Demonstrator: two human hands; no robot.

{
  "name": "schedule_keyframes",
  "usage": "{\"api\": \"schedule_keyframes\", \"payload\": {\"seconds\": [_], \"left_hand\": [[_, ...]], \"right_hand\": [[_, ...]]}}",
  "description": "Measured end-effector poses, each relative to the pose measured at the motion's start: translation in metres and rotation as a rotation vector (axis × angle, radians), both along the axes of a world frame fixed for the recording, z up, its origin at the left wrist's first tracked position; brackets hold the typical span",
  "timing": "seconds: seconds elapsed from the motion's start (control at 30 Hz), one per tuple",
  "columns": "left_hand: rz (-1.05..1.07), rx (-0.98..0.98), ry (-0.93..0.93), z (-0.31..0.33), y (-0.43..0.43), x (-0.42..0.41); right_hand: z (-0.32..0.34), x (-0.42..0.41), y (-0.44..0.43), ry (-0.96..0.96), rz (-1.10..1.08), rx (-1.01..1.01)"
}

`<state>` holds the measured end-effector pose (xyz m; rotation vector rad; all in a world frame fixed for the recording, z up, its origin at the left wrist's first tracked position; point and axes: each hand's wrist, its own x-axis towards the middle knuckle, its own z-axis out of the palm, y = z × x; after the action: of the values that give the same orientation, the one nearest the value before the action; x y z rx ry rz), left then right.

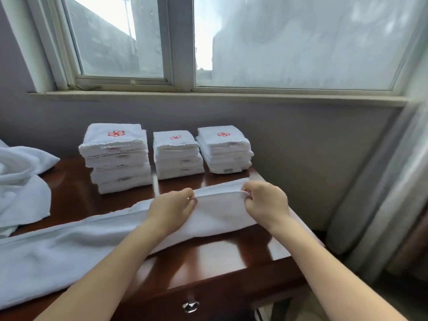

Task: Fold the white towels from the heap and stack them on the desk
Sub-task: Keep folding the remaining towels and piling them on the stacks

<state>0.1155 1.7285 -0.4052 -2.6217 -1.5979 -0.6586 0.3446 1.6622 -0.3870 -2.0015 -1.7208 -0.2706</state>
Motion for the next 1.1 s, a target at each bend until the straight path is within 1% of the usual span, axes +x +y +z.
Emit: {"api": "schedule_keyframes", "payload": {"seconds": [0.1, 0.2, 0.3, 0.47, 0.57, 0.63, 0.67, 0.73, 0.77, 0.83, 0.9, 1.0, 1.1], "left_hand": [[0.012, -0.003, -0.012, 0.002, 0.012, 0.004], [0.011, -0.020, -0.030, 0.001, 0.026, 0.006], [0.013, -0.039, -0.011, -0.002, 0.041, 0.009], [-0.015, -0.047, 0.014, -0.013, 0.054, 0.010], [-0.040, -0.052, -0.023, -0.017, 0.057, 0.010], [-0.064, -0.041, -0.043, -0.018, 0.058, 0.012], [-0.089, -0.017, -0.041, -0.017, 0.058, 0.015], [-0.173, 0.024, -0.059, -0.017, 0.056, 0.023], [-0.223, 0.027, -0.077, -0.018, 0.055, 0.027], [-0.285, -0.019, -0.091, -0.024, 0.052, 0.034], [-0.278, -0.124, -0.012, -0.032, 0.051, 0.040], [-0.255, -0.224, 0.219, -0.038, 0.054, 0.044], [-0.258, -0.250, 0.275, -0.039, 0.050, 0.048]], "right_hand": [[0.011, 0.007, 0.022, -0.021, -0.033, 0.068], [0.014, 0.009, 0.050, -0.057, -0.037, 0.066], [0.010, 0.011, 0.076, -0.077, -0.042, 0.008], [-0.009, 0.015, 0.103, -0.159, -0.044, -0.152], [-0.021, 0.018, 0.108, -0.203, -0.046, -0.191], [-0.026, 0.015, 0.108, -0.235, -0.044, -0.175], [-0.028, 0.012, 0.108, -0.228, -0.027, -0.147], [-0.028, 0.003, 0.105, -0.130, 0.048, -0.138], [-0.028, -0.001, 0.103, -0.054, 0.093, -0.188], [-0.034, -0.007, 0.094, 0.040, 0.151, -0.379], [-0.045, -0.006, 0.084, 0.038, 0.137, -0.509], [-0.051, 0.003, 0.076, 0.042, 0.087, -0.539], [-0.051, 0.011, 0.070, 0.040, 0.057, -0.537]]}}
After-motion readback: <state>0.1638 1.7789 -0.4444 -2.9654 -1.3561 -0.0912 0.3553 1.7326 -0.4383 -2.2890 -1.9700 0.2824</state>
